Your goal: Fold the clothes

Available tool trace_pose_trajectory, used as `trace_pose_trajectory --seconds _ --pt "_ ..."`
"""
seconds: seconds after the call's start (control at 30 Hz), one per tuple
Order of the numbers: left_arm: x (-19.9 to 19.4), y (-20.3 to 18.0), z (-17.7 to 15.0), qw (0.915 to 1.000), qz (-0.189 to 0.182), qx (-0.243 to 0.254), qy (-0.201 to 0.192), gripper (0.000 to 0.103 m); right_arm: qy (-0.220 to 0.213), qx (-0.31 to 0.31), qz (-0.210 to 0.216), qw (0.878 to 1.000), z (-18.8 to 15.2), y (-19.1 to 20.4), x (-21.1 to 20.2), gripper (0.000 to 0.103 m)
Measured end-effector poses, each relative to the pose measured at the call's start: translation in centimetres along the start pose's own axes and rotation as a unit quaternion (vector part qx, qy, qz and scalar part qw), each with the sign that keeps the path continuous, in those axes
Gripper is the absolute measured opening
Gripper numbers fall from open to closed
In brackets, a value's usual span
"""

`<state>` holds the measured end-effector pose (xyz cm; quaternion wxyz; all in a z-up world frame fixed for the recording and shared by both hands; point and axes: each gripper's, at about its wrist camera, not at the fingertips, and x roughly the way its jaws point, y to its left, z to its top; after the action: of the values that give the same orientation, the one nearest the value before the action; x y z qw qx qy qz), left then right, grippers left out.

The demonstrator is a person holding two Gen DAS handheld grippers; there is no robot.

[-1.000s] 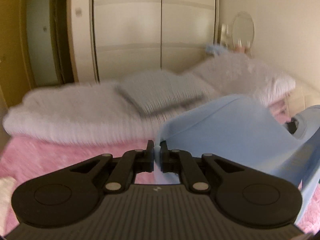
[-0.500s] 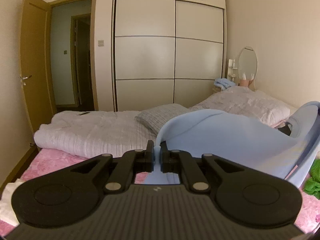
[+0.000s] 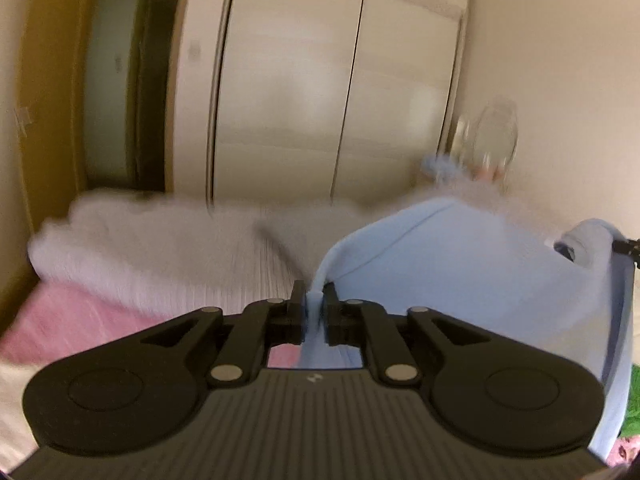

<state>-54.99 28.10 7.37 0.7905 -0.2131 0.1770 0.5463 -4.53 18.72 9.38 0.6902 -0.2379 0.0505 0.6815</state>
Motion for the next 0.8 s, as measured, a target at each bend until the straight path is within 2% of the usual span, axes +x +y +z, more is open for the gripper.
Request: trace_pose_trajectory --seconds 0.03,0.07,0.1,0.17,0.27,0.33,0.5,0.6,0.7,0.8 --pt "3.7 0.6 -0.2 0.9992 0.009 -0.01 0.038 0.014 0.042 0.023 -0.001 0.999 -0.7 -0.2 3.2 0.014" --pt "6.6 1.0 -0.8 0.9974 0.019 -0.013 0.068 0.015 0.084 0.046 -0.002 0.995 -1.3 -0.4 6.5 0.034" --pt "7.8 0.9 -2.1 0.9958 0.031 -0.007 0.086 0.015 0.125 0.068 -0.003 0.99 -2.0 -0.6 9.7 0.038" --pt "10.3 0.7 -4.6 0.9911 0.054 0.007 0.121 0.015 0.14 0.083 0.004 0.987 -4.1 0.0 11.5 0.041" --pt "13.9 0.4 -8.5 0.9805 0.089 0.028 0.173 0.016 0.165 0.109 0.029 0.98 -8.2 0.4 10.9 0.041" --pt "15.9 0.3 -11.1 0.9716 0.109 0.035 0.208 0.016 0.198 0.114 0.047 0.972 -11.9 0.8 10.0 0.041" --pt "13.7 -0.1 -18.4 0.9523 0.091 -0.033 0.289 0.015 0.312 0.054 0.108 0.942 -21.2 4.2 7.5 0.041" --pt "11.6 -1.5 -22.7 0.9395 0.072 -0.064 0.329 0.015 0.37 0.002 0.164 0.914 -26.7 7.6 5.3 0.041" --pt "9.8 -3.5 -25.9 0.9312 0.055 -0.07 0.354 0.015 0.38 -0.067 0.183 0.904 -30.6 10.2 4.3 0.043" --pt "8.8 -5.2 -27.7 0.9296 0.047 -0.068 0.359 0.016 0.379 -0.138 0.195 0.894 -34.3 12.6 3.5 0.044"
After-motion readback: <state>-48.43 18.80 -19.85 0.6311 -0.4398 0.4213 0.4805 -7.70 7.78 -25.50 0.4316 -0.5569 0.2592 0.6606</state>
